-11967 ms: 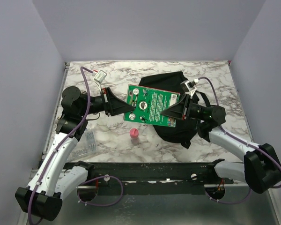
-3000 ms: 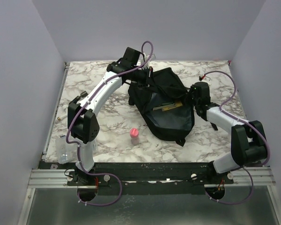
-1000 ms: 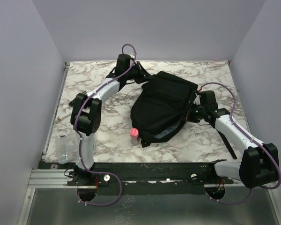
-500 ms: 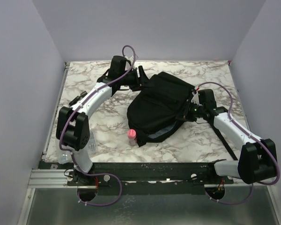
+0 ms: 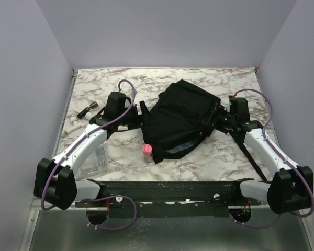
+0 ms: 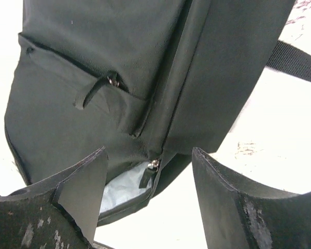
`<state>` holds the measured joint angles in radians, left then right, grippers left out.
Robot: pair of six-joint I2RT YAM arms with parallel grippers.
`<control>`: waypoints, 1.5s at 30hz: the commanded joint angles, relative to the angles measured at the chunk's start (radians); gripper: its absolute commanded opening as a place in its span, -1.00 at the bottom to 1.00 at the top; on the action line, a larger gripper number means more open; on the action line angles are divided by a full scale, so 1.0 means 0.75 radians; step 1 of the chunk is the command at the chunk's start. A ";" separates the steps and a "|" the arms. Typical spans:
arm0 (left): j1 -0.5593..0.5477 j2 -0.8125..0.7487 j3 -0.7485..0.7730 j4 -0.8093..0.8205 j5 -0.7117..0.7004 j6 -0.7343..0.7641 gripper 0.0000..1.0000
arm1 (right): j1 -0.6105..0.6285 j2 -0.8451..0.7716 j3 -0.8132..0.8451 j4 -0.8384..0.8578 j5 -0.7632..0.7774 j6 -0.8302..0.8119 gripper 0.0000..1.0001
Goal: Pack the student bag
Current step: Zip the student bag at the center of the board.
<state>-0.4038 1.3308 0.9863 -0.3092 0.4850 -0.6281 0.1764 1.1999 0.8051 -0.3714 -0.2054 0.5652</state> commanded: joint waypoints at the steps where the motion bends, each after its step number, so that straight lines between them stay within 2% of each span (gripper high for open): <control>1: 0.028 -0.105 -0.143 0.015 -0.143 -0.014 0.63 | -0.046 0.051 -0.010 0.114 -0.011 0.062 0.40; 6: 0.037 0.035 -0.177 0.086 -0.068 -0.035 0.58 | -0.049 0.122 -0.047 0.157 -0.095 0.063 0.40; 8: 0.037 0.147 -0.145 0.114 -0.032 -0.038 0.44 | -0.049 0.122 -0.075 0.180 -0.119 0.052 0.40; 14: 0.039 0.446 0.056 0.179 0.073 -0.071 -0.12 | -0.051 0.103 -0.108 0.144 -0.024 -0.006 0.36; 16: 0.047 0.517 0.151 0.177 0.068 -0.076 -0.18 | -0.064 0.094 -0.134 0.175 -0.021 0.036 0.26; 19: 0.067 0.610 0.316 0.140 0.092 -0.057 -0.19 | -0.117 0.066 -0.201 0.284 -0.133 0.148 0.24; 22: 0.082 0.691 0.483 0.042 0.112 -0.009 -0.17 | -0.149 0.090 -0.256 0.421 -0.267 0.228 0.33; 25: 0.082 0.691 0.583 -0.027 0.087 0.042 0.02 | -0.150 0.167 -0.257 0.482 -0.371 0.253 0.35; 31: 0.072 0.444 0.544 -0.134 -0.006 0.161 0.26 | -0.155 0.225 -0.299 0.655 -0.491 0.292 0.41; 34: 0.045 0.304 0.491 -0.172 0.018 0.190 0.30 | -0.155 0.230 -0.324 0.721 -0.498 0.321 0.40; 37: -0.058 0.221 0.435 -0.167 0.031 0.159 0.29 | -0.161 0.258 -0.351 0.784 -0.530 0.354 0.19; 40: -0.272 0.183 0.410 -0.150 -0.138 0.124 0.19 | -0.165 0.266 -0.396 0.886 -0.588 0.417 -0.17; 43: -0.449 0.185 0.317 0.037 -0.268 0.065 0.16 | -0.167 0.252 -0.421 0.930 -0.615 0.458 -0.48; 45: -0.505 0.238 0.300 0.130 -0.278 0.000 0.04 | -0.166 0.225 -0.429 0.920 -0.607 0.454 -0.52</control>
<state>-0.6834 1.4563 1.2789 -0.3355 0.3943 -0.5495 0.0513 1.3911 0.4995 0.2455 -0.5953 0.8680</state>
